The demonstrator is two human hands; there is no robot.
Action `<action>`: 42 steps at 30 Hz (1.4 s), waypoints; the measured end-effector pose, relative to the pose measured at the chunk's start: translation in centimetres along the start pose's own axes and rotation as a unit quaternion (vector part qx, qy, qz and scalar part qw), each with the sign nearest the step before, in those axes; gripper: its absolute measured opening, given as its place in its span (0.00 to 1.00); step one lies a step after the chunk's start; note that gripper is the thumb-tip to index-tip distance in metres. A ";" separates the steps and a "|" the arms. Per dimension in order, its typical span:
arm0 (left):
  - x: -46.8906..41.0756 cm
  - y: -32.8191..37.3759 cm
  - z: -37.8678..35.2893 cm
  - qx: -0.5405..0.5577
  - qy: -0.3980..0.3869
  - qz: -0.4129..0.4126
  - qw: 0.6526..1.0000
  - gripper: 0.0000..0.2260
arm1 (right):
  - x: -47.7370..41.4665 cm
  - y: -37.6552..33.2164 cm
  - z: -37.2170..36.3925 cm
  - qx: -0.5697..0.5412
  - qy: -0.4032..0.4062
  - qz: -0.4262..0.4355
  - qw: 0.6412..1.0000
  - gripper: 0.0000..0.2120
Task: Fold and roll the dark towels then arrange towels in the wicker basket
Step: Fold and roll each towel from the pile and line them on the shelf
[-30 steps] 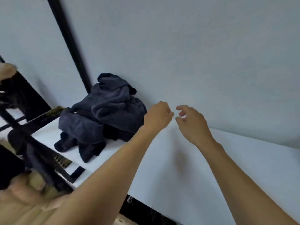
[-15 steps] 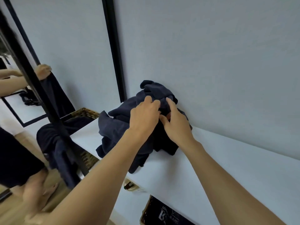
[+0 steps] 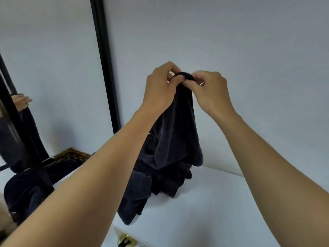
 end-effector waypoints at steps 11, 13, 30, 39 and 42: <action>-4.8 6.2 -7.4 0.117 -0.285 0.063 0.949 0.09 | -5.1 2.8 13.3 -0.010 0.034 -0.059 0.998 0.11; -4.2 5.3 -8.9 0.061 -0.341 0.077 0.935 0.09 | -4.9 4.3 15.6 -0.026 0.049 -0.083 0.995 0.10; -1.7 13.3 -20.3 0.277 -0.195 0.060 0.939 0.18 | -2.2 9.6 22.6 -0.025 -0.023 -0.216 0.976 0.10; -1.3 12.0 -22.6 0.239 -0.248 0.052 0.937 0.18 | -0.3 12.3 23.5 -0.146 -0.048 -0.272 0.950 0.07; -0.6 10.4 -22.9 0.156 -0.278 0.039 0.947 0.10 | -0.3 12.5 23.7 -0.163 -0.014 -0.275 0.948 0.09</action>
Point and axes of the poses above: each hand's wrist, its own x-axis away from the middle knuckle, its own z-axis out of the back of the hand, y = z × x, the point moved 4 cm from there along -x, towards the middle knuckle, and after that the axes turned 5 degrees about -z, right-handed, at the moved point
